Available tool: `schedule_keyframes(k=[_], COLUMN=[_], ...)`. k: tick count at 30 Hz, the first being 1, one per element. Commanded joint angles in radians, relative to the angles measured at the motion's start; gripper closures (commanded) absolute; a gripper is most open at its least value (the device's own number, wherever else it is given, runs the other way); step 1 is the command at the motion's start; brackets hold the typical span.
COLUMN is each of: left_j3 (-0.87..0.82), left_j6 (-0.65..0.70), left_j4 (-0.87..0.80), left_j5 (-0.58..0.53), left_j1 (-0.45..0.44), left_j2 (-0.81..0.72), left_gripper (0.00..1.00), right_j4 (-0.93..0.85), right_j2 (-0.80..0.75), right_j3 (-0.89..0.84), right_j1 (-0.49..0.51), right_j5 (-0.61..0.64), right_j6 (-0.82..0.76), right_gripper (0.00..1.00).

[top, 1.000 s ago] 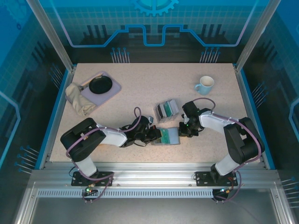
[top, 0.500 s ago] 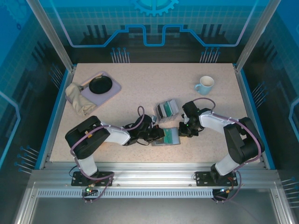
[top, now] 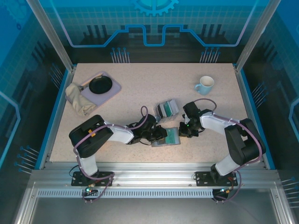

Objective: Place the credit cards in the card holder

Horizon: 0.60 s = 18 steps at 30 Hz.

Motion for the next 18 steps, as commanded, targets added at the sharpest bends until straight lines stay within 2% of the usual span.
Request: schedule_keyframes(k=[1, 11, 15, 18], left_j3=[0.009, -0.003, 0.005, 0.010], left_j6=[0.011, 0.032, 0.035, 0.043], left_j4=[-0.080, -0.140, -0.158, -0.173], left_j5=[-0.035, -0.045, -0.045, -0.046], left_j1=[-0.019, -0.018, -0.019, -0.019], left_j2=[-0.014, -0.058, -0.061, -0.067], left_gripper=[0.82, 0.80, 0.84, 0.91], right_j4=[0.037, 0.029, 0.032, 0.032], right_j2=[0.037, 0.055, 0.059, 0.060], right_j3=[-0.040, -0.020, -0.020, -0.021], right_j1=[0.017, 0.018, 0.017, 0.017], right_j5=[-0.107, -0.103, -0.107, -0.109], right_j6=[0.017, 0.009, 0.008, 0.009], right_gripper=[0.87, 0.87, 0.87, 0.88])
